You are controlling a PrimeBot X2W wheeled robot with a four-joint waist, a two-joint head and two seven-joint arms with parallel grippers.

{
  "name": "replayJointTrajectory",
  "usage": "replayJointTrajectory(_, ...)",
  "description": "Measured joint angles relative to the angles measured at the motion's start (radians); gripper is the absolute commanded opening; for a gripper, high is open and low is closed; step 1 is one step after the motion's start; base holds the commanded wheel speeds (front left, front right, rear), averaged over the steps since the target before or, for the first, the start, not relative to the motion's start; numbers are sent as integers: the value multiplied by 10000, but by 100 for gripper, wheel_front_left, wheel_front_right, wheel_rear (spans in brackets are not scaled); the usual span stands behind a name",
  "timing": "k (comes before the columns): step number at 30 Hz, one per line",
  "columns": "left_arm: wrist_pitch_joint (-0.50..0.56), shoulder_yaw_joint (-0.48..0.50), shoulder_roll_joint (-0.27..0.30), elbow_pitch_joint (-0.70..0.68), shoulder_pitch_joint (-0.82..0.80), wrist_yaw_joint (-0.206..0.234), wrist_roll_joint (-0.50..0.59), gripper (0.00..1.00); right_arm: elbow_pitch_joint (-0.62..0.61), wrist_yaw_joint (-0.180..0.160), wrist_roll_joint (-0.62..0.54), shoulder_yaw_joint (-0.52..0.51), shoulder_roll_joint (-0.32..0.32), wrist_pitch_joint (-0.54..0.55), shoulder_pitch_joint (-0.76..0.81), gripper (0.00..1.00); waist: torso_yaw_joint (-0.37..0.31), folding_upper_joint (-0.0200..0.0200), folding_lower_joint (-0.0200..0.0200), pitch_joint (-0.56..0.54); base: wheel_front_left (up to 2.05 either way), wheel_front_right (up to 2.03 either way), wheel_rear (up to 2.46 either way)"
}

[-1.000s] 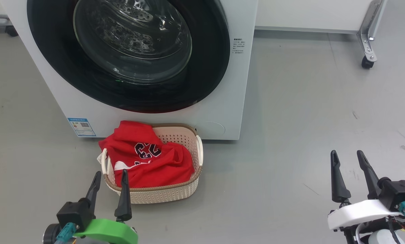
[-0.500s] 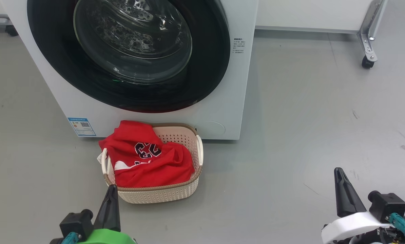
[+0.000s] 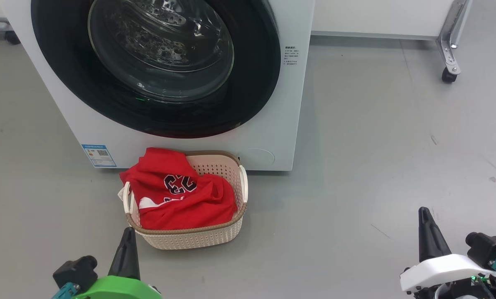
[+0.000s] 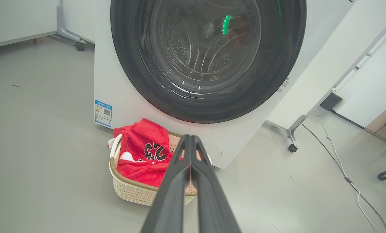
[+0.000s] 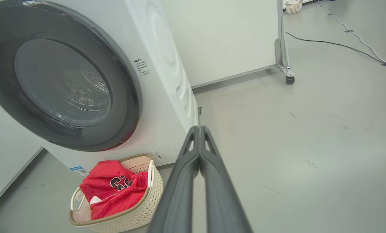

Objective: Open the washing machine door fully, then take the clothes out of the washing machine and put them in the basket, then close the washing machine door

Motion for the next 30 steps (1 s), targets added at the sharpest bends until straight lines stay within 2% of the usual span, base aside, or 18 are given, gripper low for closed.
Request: replayJointTrajectory(30,1032,901,65,-4,-61,-439,-3358,0,362,447,3490,-976,318,1035,-419,0,-77,-1,0,22,0,0,0)
